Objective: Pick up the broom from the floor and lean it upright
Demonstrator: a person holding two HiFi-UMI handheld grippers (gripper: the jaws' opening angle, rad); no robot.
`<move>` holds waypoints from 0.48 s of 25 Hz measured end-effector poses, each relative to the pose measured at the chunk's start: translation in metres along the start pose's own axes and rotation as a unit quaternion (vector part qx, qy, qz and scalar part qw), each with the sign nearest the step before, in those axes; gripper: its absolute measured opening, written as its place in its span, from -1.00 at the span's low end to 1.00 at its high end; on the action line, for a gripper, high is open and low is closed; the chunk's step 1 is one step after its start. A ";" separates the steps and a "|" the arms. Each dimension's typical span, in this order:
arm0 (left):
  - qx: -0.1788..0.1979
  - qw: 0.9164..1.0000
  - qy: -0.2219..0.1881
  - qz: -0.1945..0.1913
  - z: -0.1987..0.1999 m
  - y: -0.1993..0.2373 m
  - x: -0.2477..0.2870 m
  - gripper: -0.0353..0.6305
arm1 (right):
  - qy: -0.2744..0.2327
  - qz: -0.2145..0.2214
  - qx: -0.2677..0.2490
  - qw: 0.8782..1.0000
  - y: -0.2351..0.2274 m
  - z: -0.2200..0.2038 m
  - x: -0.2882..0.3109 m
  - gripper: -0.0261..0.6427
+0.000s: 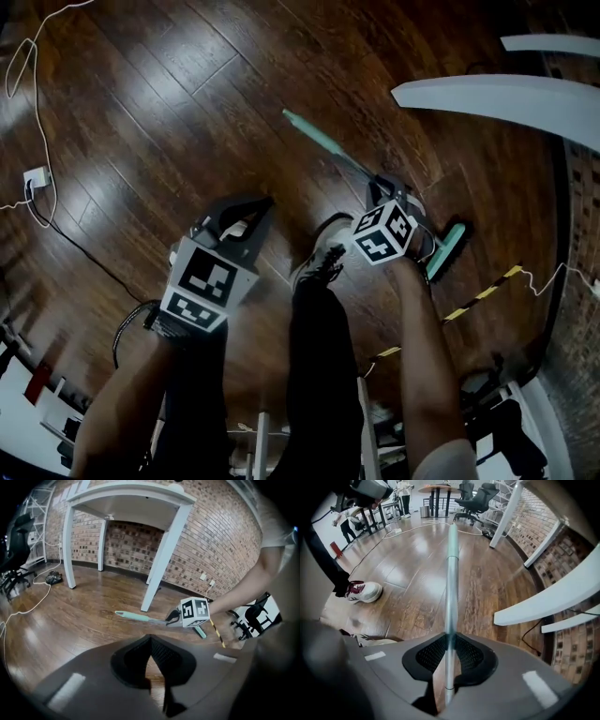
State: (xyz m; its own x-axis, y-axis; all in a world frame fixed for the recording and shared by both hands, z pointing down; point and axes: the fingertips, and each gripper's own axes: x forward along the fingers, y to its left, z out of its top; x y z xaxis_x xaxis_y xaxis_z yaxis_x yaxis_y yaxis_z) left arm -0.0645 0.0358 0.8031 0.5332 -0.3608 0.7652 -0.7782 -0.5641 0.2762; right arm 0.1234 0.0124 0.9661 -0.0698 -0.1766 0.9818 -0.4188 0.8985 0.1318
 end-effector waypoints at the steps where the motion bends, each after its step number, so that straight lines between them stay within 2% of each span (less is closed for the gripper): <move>1: 0.011 1.000 0.000 -0.008 0.008 -0.005 -0.006 -0.89 | -0.007 -0.007 0.006 1.000 -0.006 0.002 -0.014 -0.67; 5: 0.052 0.998 0.000 -0.039 0.033 -0.021 -0.026 -0.89 | -0.031 -0.039 0.034 0.998 -0.025 0.004 -0.065 -0.67; 12: 0.100 0.993 0.005 -0.064 0.072 -0.052 -0.065 -0.89 | -0.046 -0.073 0.081 0.993 -0.037 -0.018 -0.136 -0.66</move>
State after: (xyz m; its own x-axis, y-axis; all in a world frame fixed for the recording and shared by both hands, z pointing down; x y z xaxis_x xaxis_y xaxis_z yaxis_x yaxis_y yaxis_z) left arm -0.0356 0.0353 0.6972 0.6199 -0.2692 0.7371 -0.6216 -0.7417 0.2519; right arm 0.1642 0.0107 0.8304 -0.0770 -0.3419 0.9366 -0.5697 0.7860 0.2402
